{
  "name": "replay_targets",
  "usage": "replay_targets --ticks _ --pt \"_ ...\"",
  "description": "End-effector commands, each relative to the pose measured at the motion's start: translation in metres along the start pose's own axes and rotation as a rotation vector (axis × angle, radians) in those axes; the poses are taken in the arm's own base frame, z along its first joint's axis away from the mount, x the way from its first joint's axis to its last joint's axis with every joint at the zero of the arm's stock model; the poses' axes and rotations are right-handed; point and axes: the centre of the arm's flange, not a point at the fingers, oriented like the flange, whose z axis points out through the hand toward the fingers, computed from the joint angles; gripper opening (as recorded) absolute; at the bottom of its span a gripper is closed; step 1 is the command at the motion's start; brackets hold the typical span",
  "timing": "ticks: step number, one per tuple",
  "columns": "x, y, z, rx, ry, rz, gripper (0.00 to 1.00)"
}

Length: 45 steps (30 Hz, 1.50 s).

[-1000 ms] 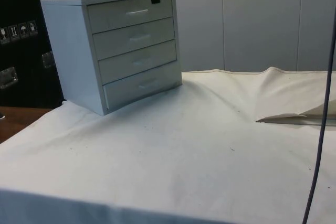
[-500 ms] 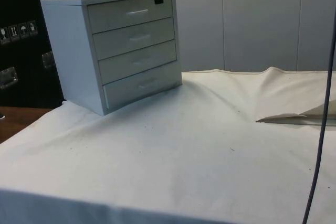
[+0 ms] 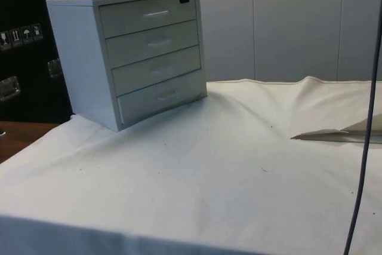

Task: Open the drawer, then close it.

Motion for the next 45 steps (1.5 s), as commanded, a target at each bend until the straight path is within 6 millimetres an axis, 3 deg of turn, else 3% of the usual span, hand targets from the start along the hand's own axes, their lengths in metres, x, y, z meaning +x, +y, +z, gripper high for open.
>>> replay_targets --ticks 1,26,45 --pt "-0.002 0.002 0.000 -0.017 0.014 -0.013 1.00" --pt "-0.027 0.024 0.006 -0.039 0.095 -0.079 1.00" --pt "-0.051 0.055 0.023 -0.085 0.158 -0.145 1.00"
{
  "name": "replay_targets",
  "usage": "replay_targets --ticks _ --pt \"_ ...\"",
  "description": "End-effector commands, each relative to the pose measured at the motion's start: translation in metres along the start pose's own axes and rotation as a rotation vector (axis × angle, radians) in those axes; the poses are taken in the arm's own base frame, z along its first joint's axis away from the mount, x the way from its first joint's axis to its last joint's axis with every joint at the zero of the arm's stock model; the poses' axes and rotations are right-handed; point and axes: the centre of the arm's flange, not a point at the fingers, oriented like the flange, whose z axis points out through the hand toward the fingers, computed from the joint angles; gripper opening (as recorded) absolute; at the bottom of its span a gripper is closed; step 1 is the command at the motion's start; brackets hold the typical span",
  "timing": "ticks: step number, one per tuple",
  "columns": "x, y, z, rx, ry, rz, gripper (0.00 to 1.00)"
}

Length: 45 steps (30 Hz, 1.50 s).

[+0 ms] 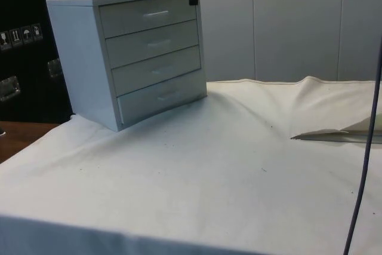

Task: Open the drawer, then close it.

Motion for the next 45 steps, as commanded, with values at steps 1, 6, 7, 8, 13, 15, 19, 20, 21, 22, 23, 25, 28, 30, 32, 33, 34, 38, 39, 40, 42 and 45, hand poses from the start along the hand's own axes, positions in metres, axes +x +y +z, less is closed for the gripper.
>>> replay_targets --ticks 1,6,7,8,13,15,19,20,21,22,23,25,28,30,32,33,34,38,39,40,42,45 --pt "-0.002 0.002 0.000 -0.007 0.015 -0.010 1.00" --pt "-0.006 0.008 0.003 -0.019 0.032 -0.035 1.00" --pt "-0.006 0.008 0.003 -0.019 0.032 -0.035 1.00" --pt "-0.007 0.008 0.003 -0.012 0.020 -0.028 1.00" --pt "-0.005 0.010 0.007 -0.027 0.039 -0.071 1.00" --pt "-0.004 0.011 0.008 -0.031 0.044 -0.090 1.00" --pt "-0.004 0.011 0.010 -0.033 0.047 -0.107 1.00" --pt "-0.004 0.011 0.010 -0.034 0.048 -0.114 1.00" --pt "-0.003 0.012 0.011 -0.037 0.050 -0.128 1.00" --pt "-0.003 0.012 0.011 -0.038 0.051 -0.133 1.00" --pt "-0.003 0.012 0.012 -0.038 0.051 -0.140 1.00" --pt "-0.003 0.012 0.013 -0.040 0.052 -0.154 1.00" --pt "-0.003 0.013 0.013 -0.043 0.055 -0.165 1.00" --pt "-0.003 0.014 0.014 -0.047 0.059 -0.183 1.00" --pt "-0.002 0.013 0.013 -0.050 0.060 -0.197 1.00" --pt "-0.002 0.013 0.013 -0.052 0.060 -0.203 1.00" --pt "-0.002 0.013 0.013 -0.053 0.061 -0.208 1.00" --pt "0.001 0.012 0.011 -0.059 0.062 -0.229 1.00" --pt "0.002 0.012 0.011 -0.061 0.063 -0.233 1.00" --pt "0.003 0.011 0.010 -0.063 0.064 -0.238 1.00" --pt "0.006 0.010 0.010 -0.066 0.064 -0.245 1.00" --pt "0.009 0.008 0.010 -0.069 0.065 -0.252 1.00"
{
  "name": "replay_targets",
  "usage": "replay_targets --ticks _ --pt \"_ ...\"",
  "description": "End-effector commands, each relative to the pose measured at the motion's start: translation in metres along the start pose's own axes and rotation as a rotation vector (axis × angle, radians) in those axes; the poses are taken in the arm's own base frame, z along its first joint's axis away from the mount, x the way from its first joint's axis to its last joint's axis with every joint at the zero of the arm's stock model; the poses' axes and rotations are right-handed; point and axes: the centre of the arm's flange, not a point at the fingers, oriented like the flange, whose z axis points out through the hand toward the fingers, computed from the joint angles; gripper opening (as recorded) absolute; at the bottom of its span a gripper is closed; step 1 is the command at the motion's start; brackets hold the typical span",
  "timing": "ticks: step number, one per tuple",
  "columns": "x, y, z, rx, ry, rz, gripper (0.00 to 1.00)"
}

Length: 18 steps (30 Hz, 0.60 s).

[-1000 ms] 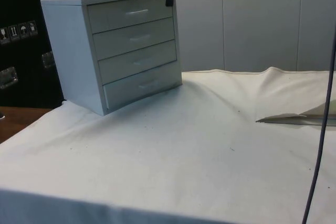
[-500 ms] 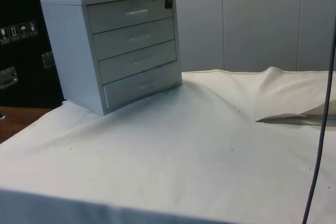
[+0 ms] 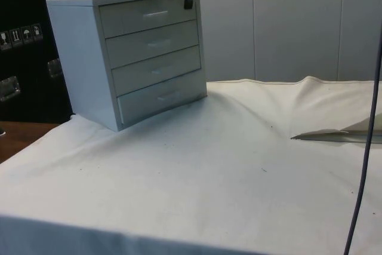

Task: Open the drawer, then close it.

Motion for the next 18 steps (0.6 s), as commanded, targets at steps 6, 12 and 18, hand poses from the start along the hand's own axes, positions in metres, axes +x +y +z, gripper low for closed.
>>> replay_targets --ticks 6,12,18 --pt "0.014 -0.003 -0.001 -0.028 0.004 -0.028 1.00" --pt "0.024 -0.007 0.000 -0.033 0.006 -0.046 1.00" --pt "0.031 -0.012 0.007 -0.041 0.007 -0.070 1.00"
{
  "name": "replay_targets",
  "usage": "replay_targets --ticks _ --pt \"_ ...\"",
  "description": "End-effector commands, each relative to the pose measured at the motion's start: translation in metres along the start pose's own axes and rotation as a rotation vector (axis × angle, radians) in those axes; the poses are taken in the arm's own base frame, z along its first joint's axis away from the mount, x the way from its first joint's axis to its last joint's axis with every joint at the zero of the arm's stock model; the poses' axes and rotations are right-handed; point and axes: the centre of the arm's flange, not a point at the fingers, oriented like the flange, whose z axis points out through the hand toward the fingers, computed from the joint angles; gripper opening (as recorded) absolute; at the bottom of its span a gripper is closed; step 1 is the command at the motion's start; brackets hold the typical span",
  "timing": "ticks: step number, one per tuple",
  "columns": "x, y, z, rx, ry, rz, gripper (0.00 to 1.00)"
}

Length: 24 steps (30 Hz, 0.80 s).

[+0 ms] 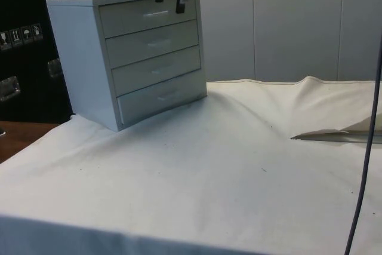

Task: Open the drawer, then close it.

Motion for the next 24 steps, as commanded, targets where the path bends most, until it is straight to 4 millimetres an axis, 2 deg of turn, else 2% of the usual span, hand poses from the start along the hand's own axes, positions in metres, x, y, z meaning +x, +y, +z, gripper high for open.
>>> replay_targets --ticks 1,14,24 --pt "0.001 0.000 0.003 -0.021 -0.002 -0.008 1.00" --pt "-0.004 0.003 0.009 -0.042 0.000 -0.047 1.00" --pt "0.000 0.004 0.017 -0.063 0.004 -0.048 1.00"
